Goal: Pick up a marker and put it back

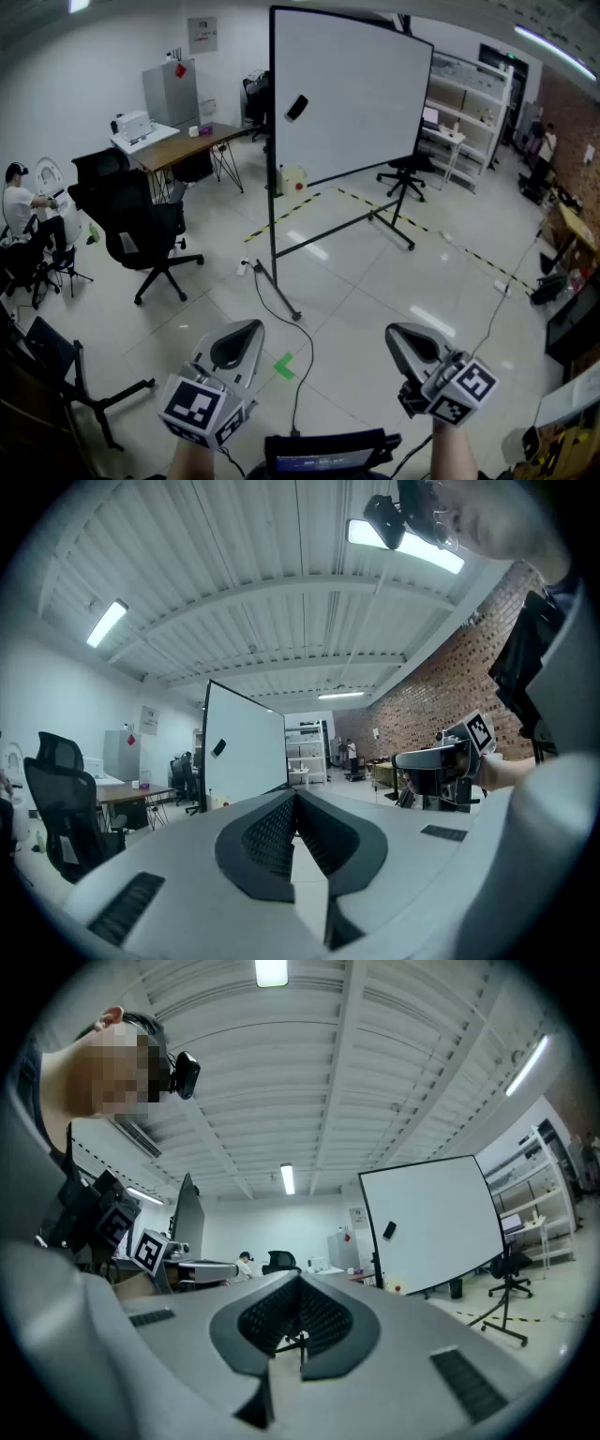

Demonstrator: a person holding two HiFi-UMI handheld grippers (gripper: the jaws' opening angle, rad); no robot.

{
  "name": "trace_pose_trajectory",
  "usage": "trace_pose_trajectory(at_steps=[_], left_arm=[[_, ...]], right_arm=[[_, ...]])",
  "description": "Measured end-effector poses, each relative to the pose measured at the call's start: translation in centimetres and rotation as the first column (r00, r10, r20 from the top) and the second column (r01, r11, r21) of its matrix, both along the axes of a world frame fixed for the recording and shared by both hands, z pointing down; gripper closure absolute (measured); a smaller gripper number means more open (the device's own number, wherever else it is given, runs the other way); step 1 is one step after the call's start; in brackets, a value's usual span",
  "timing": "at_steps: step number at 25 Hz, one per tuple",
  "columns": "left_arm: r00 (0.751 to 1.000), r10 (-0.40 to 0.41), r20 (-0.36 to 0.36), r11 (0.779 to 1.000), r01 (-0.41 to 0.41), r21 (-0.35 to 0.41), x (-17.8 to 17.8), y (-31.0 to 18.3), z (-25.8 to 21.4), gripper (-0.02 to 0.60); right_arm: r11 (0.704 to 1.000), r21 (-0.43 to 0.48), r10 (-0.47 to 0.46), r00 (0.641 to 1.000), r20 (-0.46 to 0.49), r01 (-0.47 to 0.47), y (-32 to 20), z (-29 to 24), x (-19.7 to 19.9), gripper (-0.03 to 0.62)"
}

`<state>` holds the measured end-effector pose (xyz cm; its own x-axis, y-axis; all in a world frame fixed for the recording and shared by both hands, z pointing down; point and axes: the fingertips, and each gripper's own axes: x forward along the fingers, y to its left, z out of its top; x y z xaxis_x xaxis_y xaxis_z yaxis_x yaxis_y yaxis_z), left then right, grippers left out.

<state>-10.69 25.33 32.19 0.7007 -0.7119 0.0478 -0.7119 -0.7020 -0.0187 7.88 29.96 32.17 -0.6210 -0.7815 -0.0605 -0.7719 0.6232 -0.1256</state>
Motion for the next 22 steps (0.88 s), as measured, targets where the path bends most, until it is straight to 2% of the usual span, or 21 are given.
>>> trace_pose_trajectory(at_steps=[5, 9, 16, 22], left_arm=[[1.0, 0.015, -0.003, 1.0, -0.015, 0.018, -3.2, -4.6, -0.5, 0.581], [0.999, 0.03, -0.015, 0.999, -0.03, 0.025, -4.3, -7.6, -1.1, 0.581], [0.999, 0.049, -0.016, 0.999, -0.049, 0.01, -4.2, -12.3, -0.5, 0.581], [1.0, 0.018, 0.006, 1.0, -0.018, 0.024, -2.6, -16.5, -0.4, 0.581]], right_arm=[[0.999, 0.025, 0.023, 0.998, -0.056, -0.021, -4.1, -0.6, -3.2, 0.582], [0.999, 0.033, 0.044, 0.994, -0.104, -0.04, -6.4, -1.0, -4.7, 0.582], [0.999, -0.006, 0.053, 0.994, -0.097, -0.054, -10.7, -0.1, -4.7, 0.582], [1.0, -0.02, 0.021, 0.998, -0.06, -0.023, -15.8, 0.6, -2.9, 0.582]])
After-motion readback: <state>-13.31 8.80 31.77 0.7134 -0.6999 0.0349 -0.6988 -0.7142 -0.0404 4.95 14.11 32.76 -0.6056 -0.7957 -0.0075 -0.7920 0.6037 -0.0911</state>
